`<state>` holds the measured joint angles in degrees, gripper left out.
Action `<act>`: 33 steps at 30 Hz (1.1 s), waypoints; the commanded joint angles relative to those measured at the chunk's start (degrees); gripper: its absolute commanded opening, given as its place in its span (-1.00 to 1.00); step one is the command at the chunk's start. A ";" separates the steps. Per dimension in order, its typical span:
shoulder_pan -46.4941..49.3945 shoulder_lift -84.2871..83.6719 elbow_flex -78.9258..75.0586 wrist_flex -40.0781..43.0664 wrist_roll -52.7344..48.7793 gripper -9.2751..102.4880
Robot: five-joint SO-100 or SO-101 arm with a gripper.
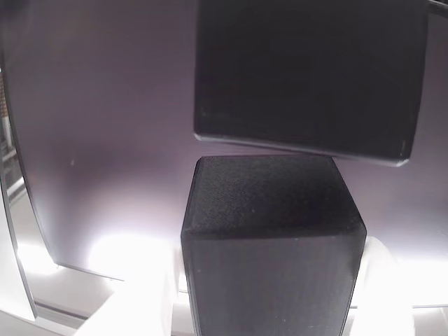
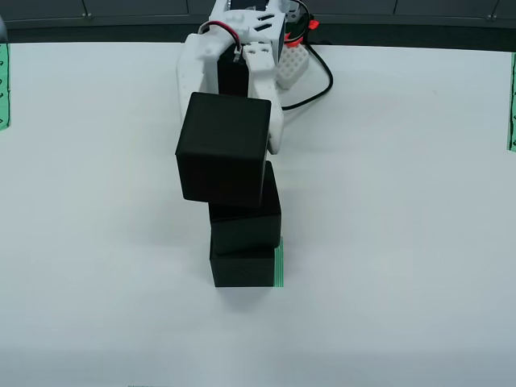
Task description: Stack 3 Blocks on the chosen place.
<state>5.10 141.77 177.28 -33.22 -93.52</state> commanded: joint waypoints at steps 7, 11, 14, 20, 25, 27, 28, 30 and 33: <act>-0.53 1.41 2.72 5.10 -0.26 -0.44; -1.14 3.34 2.81 8.00 -0.26 -0.44; -1.32 4.92 2.81 9.49 -0.26 -0.44; -1.49 7.29 2.90 11.25 -0.26 -0.44; -0.88 7.47 2.99 11.34 -0.26 -0.44; -0.79 7.47 2.99 11.51 -0.26 -0.44; -0.79 7.56 2.99 11.51 -0.26 -0.44; -0.97 7.82 2.99 11.51 -0.26 -0.44; -1.23 7.82 2.99 11.60 -0.26 -0.44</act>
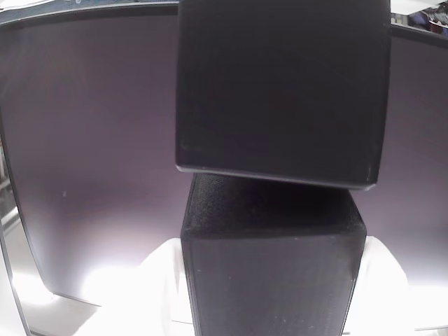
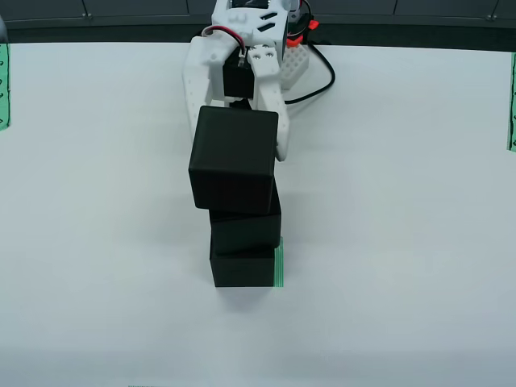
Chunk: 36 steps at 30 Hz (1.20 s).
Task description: Stack 3 Blocks on the chosen place.
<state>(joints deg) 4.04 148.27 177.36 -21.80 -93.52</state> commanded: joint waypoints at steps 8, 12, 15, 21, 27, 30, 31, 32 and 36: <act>-0.35 1.23 2.90 0.26 -0.26 -0.44; -0.35 1.14 2.90 0.44 -0.26 -0.41; -0.35 1.14 2.90 0.44 -0.26 -0.40; -0.35 1.14 2.90 0.62 -0.26 -0.34; -0.26 1.14 2.90 0.79 -0.26 -0.32; -0.18 1.14 2.90 0.88 -0.26 -0.30; -0.18 1.14 2.90 0.88 -0.26 -0.30; -0.18 1.14 2.90 0.88 -0.26 -0.30; -0.18 1.41 2.90 0.88 -0.26 -0.30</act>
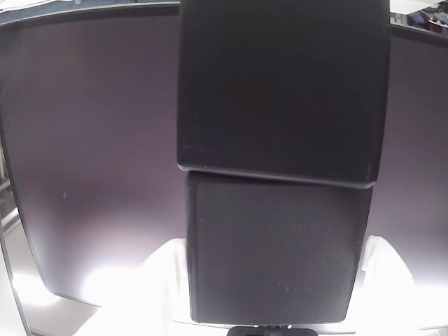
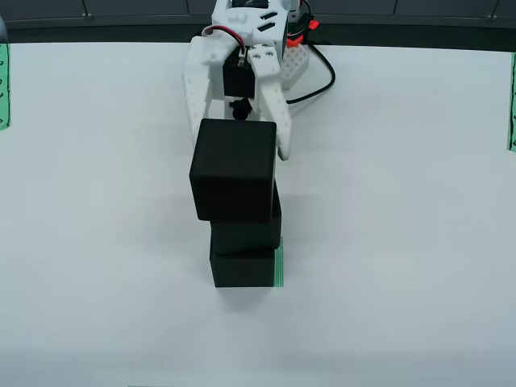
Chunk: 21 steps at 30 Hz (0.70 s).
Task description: Stack 3 Blocks on the chosen place.
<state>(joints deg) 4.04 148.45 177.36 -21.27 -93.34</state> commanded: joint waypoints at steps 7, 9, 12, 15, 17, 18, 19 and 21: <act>-0.18 6.68 3.25 2.29 0.26 -0.30; -0.26 8.35 3.34 2.29 0.44 -0.30; -0.44 10.63 3.52 2.99 0.53 -0.30; -1.14 13.97 3.78 4.31 0.53 -0.30; -1.76 16.61 3.96 5.54 0.53 -0.30; -1.93 17.84 3.96 6.50 0.53 -0.30; -2.11 19.16 3.96 7.91 0.09 -0.30; -2.37 21.36 3.96 9.76 -0.26 -0.30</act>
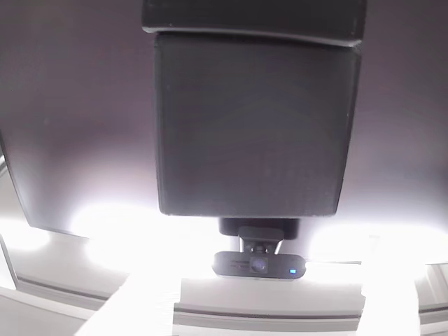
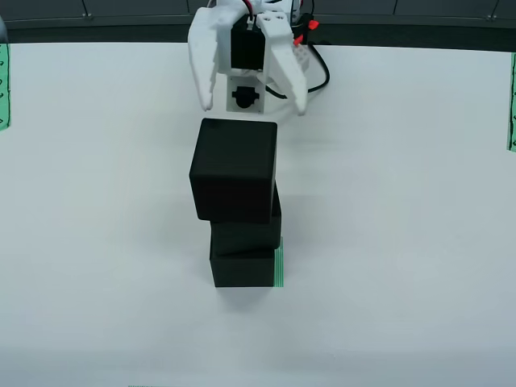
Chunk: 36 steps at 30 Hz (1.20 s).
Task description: Stack 3 Blocks on the chosen place.
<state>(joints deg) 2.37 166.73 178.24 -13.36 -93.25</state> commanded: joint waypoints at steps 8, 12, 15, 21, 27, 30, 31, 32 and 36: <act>-1.49 10.72 3.08 9.49 -0.44 -0.30; -1.76 14.15 3.08 13.62 -0.44 -0.31; -2.11 16.61 3.08 16.00 -0.44 -0.35; -2.37 20.48 2.81 18.46 0.35 -0.52; -2.29 23.12 2.64 20.83 0.35 -0.70; -2.46 24.61 2.55 22.59 0.44 -0.81; -2.46 25.22 2.46 23.29 0.44 -0.83; -2.46 25.75 2.46 23.82 0.44 -0.83; -2.46 28.30 2.29 26.98 0.53 -0.84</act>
<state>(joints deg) 0.26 192.66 178.59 11.87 -93.16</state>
